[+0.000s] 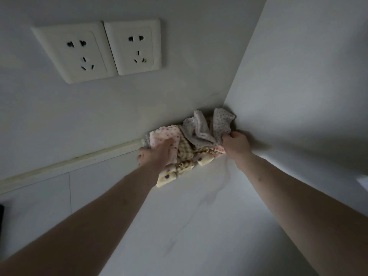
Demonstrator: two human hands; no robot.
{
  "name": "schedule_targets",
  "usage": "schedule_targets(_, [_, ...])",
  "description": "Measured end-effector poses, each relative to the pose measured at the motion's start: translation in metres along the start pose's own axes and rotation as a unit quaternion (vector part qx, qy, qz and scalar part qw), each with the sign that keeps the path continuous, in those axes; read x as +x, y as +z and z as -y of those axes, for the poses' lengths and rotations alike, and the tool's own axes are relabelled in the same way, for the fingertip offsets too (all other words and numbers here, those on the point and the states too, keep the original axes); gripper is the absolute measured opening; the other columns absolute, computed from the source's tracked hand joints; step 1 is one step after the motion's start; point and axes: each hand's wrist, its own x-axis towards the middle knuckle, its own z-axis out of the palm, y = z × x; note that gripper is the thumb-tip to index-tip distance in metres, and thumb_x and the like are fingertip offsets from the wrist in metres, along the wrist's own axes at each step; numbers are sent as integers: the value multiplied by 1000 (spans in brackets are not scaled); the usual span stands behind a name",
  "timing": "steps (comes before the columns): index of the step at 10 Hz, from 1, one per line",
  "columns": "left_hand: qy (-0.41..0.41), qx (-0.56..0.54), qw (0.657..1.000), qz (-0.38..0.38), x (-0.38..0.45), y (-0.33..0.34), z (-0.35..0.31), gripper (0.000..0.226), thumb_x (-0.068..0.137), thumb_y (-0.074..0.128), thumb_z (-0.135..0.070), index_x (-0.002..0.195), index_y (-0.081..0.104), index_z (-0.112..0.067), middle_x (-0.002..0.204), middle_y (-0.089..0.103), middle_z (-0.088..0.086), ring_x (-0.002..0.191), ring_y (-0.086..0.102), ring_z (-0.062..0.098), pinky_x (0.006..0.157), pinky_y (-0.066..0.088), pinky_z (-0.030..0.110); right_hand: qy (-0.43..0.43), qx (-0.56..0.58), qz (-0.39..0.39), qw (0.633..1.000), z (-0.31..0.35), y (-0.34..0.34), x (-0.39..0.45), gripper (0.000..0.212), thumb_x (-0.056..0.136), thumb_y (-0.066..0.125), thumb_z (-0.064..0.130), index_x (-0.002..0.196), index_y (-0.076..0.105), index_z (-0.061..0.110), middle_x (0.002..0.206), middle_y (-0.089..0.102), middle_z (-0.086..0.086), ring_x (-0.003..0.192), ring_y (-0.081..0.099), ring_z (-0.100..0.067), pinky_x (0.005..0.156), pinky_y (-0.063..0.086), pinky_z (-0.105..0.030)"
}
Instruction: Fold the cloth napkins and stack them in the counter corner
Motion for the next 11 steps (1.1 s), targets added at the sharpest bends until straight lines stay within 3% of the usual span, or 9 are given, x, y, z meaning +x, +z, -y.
schedule_targets(1, [4,-5,1000,4,-2,2,-6,114,62,73,-72,152,32,-14,148,43,13,132,49,37,109,44,48,2,-1,-1,1000,3,-4,1,37,102,47,28,120,68,3,120,68,-21,113,62,-39,95,47,-37])
schedule_targets(2, [5,-11,1000,8,-3,-5,-6,125,50,70,-75,151,31,-14,149,43,12,132,50,36,110,43,50,-11,8,-8,1000,8,-8,-3,42,99,49,33,128,66,9,123,69,-16,115,62,-36,99,49,-38])
schedule_targets(3, [16,-1,1000,7,-4,-13,-2,114,69,75,-70,154,27,-11,154,38,12,137,46,35,112,40,50,-22,-6,-4,1000,12,-13,-9,54,91,51,43,135,62,13,129,68,-12,120,61,-33,104,48,-40])
schedule_targets(5, [52,23,998,20,-18,-31,2,109,79,71,-67,158,20,-12,159,31,11,143,38,34,111,35,49,-62,-37,-33,997,12,-16,-25,56,99,54,36,148,47,10,148,53,-14,136,49,-33,110,38,-37])
schedule_targets(7, [121,52,990,40,-29,-49,13,100,86,64,-62,162,15,-19,166,23,7,148,31,34,115,32,50,-249,-97,-125,955,10,-6,-60,49,97,58,22,145,52,14,150,50,-8,139,42,-30,117,37,-41])
schedule_targets(8, [143,64,986,50,-37,-58,18,93,89,63,-60,161,19,-20,166,24,7,149,30,33,117,31,50,-305,-210,-72,926,14,4,-72,48,97,58,25,144,55,16,152,50,-7,141,40,-30,118,34,-43])
schedule_targets(9, [156,75,983,61,-46,-68,24,85,90,61,-58,159,27,-21,163,31,6,145,36,32,113,35,48,-245,-323,47,913,15,13,-83,53,99,50,28,151,46,24,158,43,-1,148,32,-27,121,28,-47])
schedule_targets(10, [169,85,979,72,-54,-80,32,80,90,63,-54,157,31,-23,162,33,4,143,39,29,107,36,43,-243,-301,34,922,20,13,-94,56,97,51,23,153,42,21,162,34,-1,150,28,-27,122,26,-47])
schedule_targets(11, [202,105,971,66,-68,-96,36,78,90,64,-53,156,33,-25,161,34,2,144,38,27,103,36,39,-283,-249,-25,926,22,10,-116,53,94,53,17,147,51,18,155,44,-3,141,41,-29,118,34,-43])
